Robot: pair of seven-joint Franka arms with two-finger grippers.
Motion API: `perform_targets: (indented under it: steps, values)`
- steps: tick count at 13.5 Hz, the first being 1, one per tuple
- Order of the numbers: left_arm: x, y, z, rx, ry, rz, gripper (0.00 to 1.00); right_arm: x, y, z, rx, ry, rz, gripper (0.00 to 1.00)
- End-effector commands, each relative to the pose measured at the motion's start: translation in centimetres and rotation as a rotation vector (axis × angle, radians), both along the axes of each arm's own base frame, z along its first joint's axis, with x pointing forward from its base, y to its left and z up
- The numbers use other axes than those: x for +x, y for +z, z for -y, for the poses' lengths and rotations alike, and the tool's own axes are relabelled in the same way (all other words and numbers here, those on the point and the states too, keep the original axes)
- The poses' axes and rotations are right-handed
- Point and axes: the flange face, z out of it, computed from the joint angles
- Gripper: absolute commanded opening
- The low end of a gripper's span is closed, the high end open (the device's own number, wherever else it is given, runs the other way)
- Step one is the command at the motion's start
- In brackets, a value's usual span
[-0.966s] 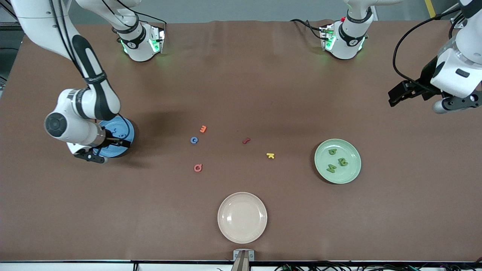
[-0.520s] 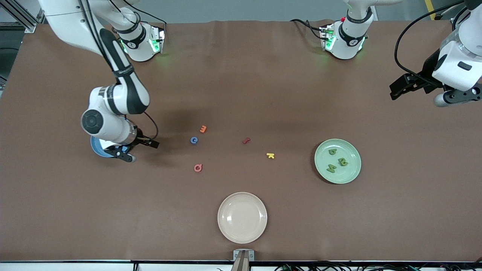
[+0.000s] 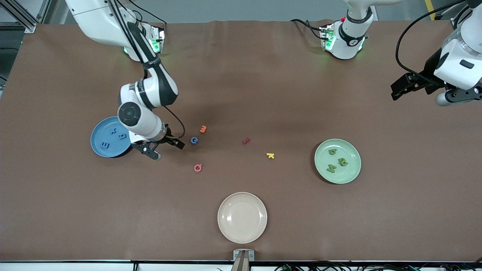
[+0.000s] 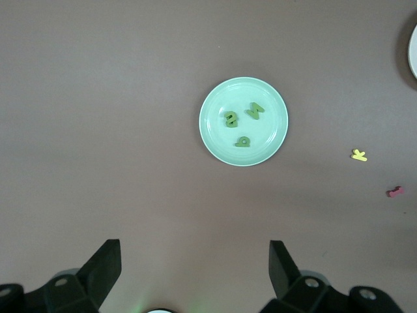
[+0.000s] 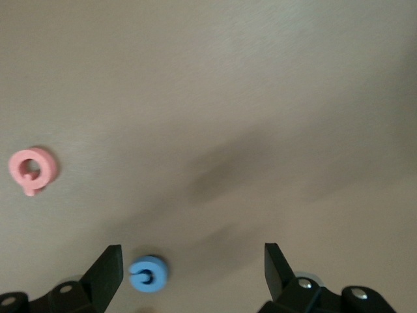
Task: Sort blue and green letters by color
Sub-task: 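Reach and grasp the blue C with the right gripper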
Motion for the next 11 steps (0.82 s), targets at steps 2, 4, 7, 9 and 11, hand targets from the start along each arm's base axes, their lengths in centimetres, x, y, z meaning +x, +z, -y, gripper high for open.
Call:
perform_targets:
  steps: [2, 4, 7, 9, 11]
  values:
    - [-0.5, 1.0, 0.0, -0.015, -0.018, 0.02, 1.0, 0.4, -2.1, -3.4, -0.002, -0.072, 0.016, 0.96]
    - [-0.5, 1.0, 0.1, -0.017, -0.018, 0.02, 1.0, 0.4, -2.8, -5.1, -0.006, -0.086, 0.017, 0.94]
    - [-0.5, 1.0, 0.1, -0.017, -0.02, 0.02, 1.0, 0.1, -3.9, -6.1, -0.008, -0.074, 0.028, 0.82]
    - [-0.5, 1.0, 0.1, -0.016, -0.02, 0.018, 1.0, -0.1, -4.2, -6.2, -0.011, -0.071, 0.024, 0.71]
    - [-0.6, 1.0, 0.1, -0.016, -0.02, 0.02, 1.0, -0.5, -4.5, -6.5, -0.014, -0.064, 0.016, 0.65]
